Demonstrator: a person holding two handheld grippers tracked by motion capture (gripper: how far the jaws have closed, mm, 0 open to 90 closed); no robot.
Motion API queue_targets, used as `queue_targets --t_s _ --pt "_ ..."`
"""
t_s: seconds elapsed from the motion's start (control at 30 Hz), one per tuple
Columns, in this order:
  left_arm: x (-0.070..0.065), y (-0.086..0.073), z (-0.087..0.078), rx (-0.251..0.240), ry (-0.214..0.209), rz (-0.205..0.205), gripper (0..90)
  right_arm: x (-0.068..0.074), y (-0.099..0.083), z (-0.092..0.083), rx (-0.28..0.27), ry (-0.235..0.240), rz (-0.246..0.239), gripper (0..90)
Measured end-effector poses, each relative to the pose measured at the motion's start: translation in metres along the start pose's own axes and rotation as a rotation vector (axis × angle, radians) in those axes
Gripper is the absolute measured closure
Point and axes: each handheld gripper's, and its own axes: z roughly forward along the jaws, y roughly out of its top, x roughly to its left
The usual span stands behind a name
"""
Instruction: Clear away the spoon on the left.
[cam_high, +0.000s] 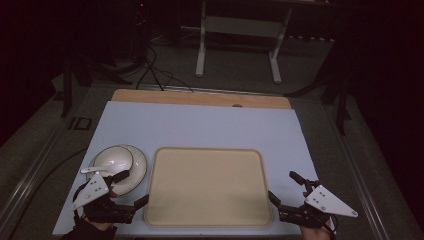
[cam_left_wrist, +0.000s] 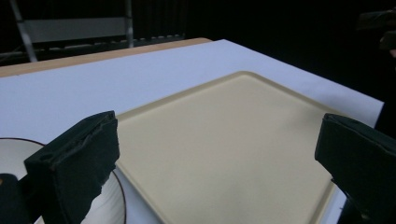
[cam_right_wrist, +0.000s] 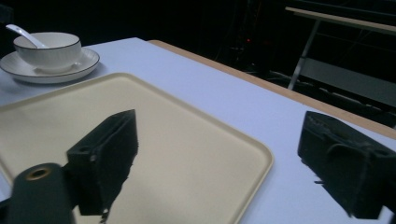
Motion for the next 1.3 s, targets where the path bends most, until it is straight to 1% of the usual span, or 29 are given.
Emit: queue_targets --t_s 0.07,0.17,0.2,0.27,0.3,0.4,0.47,0.5,0.6,0.7,0.73,0.8,0.93,0.97,1.03,1.17,1.3 --pt "0.000 0.000 0.000 0.001 -0.001 0.004 0.5 0.001 0.000 0.000 0.006 0.008 -0.004 12.6" --pt "0.000 0.000 -0.001 -0.002 -0.023 0.003 0.5 0.004 0.000 0.000 0.011 0.009 -0.017 12.6" --pt "-0.001 0.000 0.000 0.007 -0.018 0.009 0.5 0.004 0.001 0.000 0.010 0.015 -0.018 12.6" --pt "-0.001 0.000 0.000 0.023 -0.028 0.021 0.5 0.005 0.001 -0.001 0.010 0.016 -0.021 12.6" --pt "-0.002 0.000 0.001 0.030 -0.024 0.026 0.5 0.005 0.001 -0.001 0.010 0.018 -0.019 12.5" --pt "-0.004 -0.001 0.003 0.058 -0.038 0.035 0.5 0.005 0.001 -0.002 0.011 0.012 -0.017 12.5" --pt "-0.004 -0.002 0.005 0.086 -0.056 0.033 0.5 0.005 0.001 -0.002 0.010 0.008 -0.016 12.5" --pt "-0.005 -0.002 0.006 0.093 -0.057 0.036 0.5 0.005 0.001 -0.003 0.009 0.007 -0.016 12.4" --pt "-0.005 0.000 0.006 0.103 -0.076 0.026 0.5 0.006 0.002 -0.003 0.010 0.011 -0.022 12.0" --pt "-0.007 0.000 0.008 0.134 -0.104 0.029 0.5 0.008 0.002 -0.003 0.008 0.016 -0.032 11.9" --pt "-0.008 0.002 0.009 0.145 -0.112 0.033 0.5 0.008 0.002 -0.003 0.008 0.016 -0.030 11.7" --pt "-0.010 0.004 0.009 0.150 -0.129 0.029 0.5 0.009 0.002 -0.003 0.009 0.021 -0.028 11.7" --pt "-0.013 0.010 0.009 0.166 -0.148 0.032 0.6 0.011 0.003 -0.003 0.012 0.022 -0.032 11.7" --pt "-0.014 0.011 0.009 0.169 -0.153 0.031 0.6 0.012 0.003 -0.004 0.012 0.020 -0.039 11.7" --pt "-0.018 0.018 0.008 0.165 -0.161 0.041 0.6 0.014 0.005 -0.004 0.002 0.024 -0.049 11.4" --pt "-0.024 0.029 0.005 0.160 -0.166 0.084 0.7 0.015 0.005 -0.004 -0.002 0.026 -0.053 11.4" --pt "-0.025 0.037 0.004 0.164 -0.164 0.097 0.7 0.015 0.005 -0.004 0.000 0.025 -0.054 11.4"
